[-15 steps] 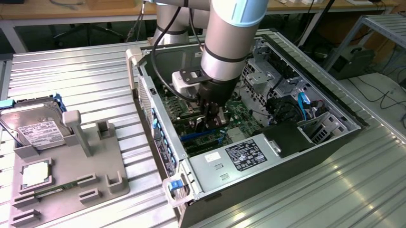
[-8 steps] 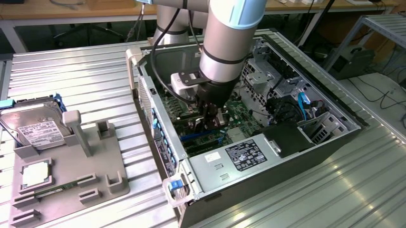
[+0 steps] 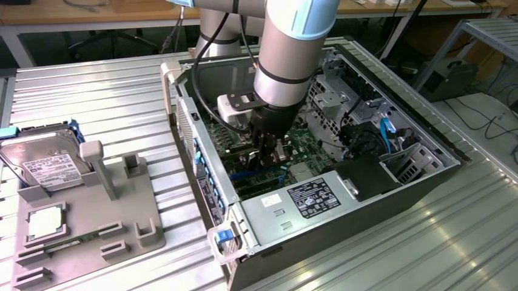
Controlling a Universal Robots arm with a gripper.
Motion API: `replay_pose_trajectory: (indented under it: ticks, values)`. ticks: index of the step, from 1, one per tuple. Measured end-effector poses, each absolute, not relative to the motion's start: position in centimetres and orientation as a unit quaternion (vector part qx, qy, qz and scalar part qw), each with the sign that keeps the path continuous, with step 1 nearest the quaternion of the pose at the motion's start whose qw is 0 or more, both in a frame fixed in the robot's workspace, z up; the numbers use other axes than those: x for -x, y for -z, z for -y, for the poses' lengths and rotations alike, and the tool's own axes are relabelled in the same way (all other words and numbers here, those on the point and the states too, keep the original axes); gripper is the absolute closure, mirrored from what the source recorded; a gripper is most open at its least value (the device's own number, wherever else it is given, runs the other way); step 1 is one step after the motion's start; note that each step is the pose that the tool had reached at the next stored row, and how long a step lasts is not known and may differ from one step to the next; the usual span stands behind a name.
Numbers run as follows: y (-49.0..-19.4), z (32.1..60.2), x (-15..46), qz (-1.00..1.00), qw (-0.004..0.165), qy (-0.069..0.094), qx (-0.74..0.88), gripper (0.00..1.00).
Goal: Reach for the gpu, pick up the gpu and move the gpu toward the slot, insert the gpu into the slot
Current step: 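Insert the gpu into the slot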
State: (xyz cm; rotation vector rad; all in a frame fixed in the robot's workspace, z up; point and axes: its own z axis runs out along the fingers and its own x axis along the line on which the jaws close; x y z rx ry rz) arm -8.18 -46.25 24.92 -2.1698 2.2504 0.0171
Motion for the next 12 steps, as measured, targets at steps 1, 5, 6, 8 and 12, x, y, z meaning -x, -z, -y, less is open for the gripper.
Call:
replay_pose_trajectory:
  ticks: [1, 5, 6, 8, 12]
  values:
    - [-24.91, 46.25, 8.18, -0.720, 0.008, -0.005, 0.694, 0.72]
    - [-24.91, 46.18, 8.18, -0.719, 0.008, -0.006, 0.695, 0.72]
    - [-24.91, 46.16, 8.18, -0.719, 0.008, -0.005, 0.695, 0.72]
    - [-24.91, 46.14, 8.19, -0.718, 0.008, -0.006, 0.696, 0.72]
    - [-24.91, 46.10, 8.19, -0.715, 0.008, -0.006, 0.699, 0.72]
